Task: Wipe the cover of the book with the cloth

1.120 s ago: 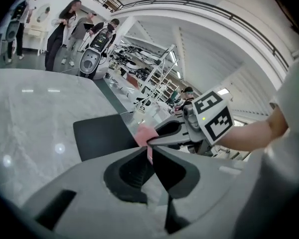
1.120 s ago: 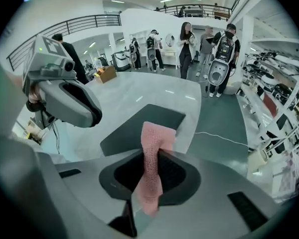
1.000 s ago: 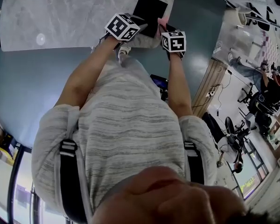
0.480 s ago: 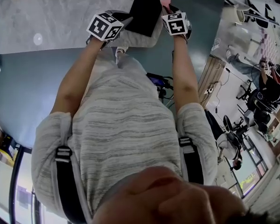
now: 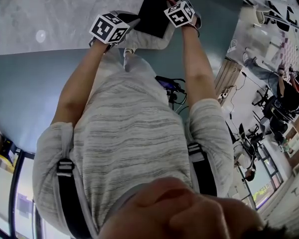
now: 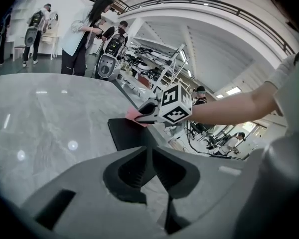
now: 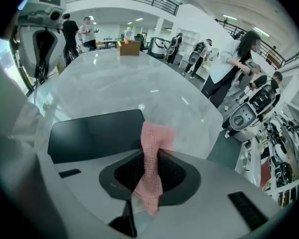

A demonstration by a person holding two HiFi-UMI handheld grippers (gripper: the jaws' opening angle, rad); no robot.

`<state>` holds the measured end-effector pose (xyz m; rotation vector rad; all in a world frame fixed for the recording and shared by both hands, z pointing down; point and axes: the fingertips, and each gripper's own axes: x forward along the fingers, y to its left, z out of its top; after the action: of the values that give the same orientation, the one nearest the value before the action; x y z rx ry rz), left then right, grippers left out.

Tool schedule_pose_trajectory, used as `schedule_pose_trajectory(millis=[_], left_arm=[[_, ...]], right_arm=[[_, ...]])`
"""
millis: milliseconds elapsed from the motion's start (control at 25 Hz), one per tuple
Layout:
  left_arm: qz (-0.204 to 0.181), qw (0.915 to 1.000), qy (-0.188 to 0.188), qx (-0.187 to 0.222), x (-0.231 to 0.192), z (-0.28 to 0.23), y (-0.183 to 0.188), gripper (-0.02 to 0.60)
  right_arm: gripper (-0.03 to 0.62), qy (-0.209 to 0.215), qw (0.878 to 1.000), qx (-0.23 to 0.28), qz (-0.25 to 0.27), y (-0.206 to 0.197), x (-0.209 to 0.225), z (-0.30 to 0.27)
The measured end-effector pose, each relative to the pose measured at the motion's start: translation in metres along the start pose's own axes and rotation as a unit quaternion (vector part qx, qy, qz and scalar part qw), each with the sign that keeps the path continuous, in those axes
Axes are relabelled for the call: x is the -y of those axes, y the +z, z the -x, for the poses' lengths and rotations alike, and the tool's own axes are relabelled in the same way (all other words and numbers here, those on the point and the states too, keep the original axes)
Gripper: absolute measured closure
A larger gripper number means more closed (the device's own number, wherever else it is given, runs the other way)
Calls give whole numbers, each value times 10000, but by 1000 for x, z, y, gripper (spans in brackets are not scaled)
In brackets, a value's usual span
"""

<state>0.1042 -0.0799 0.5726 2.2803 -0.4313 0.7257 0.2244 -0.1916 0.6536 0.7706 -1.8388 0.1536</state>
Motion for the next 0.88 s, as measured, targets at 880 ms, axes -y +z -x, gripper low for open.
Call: schedule_pose_trajectory(millis=[880], left_arm=[[-41, 10000, -79, 0, -2, -5, 9, 540]], right_arm=[[531, 2009, 9785, 214, 403, -24, -175, 53]])
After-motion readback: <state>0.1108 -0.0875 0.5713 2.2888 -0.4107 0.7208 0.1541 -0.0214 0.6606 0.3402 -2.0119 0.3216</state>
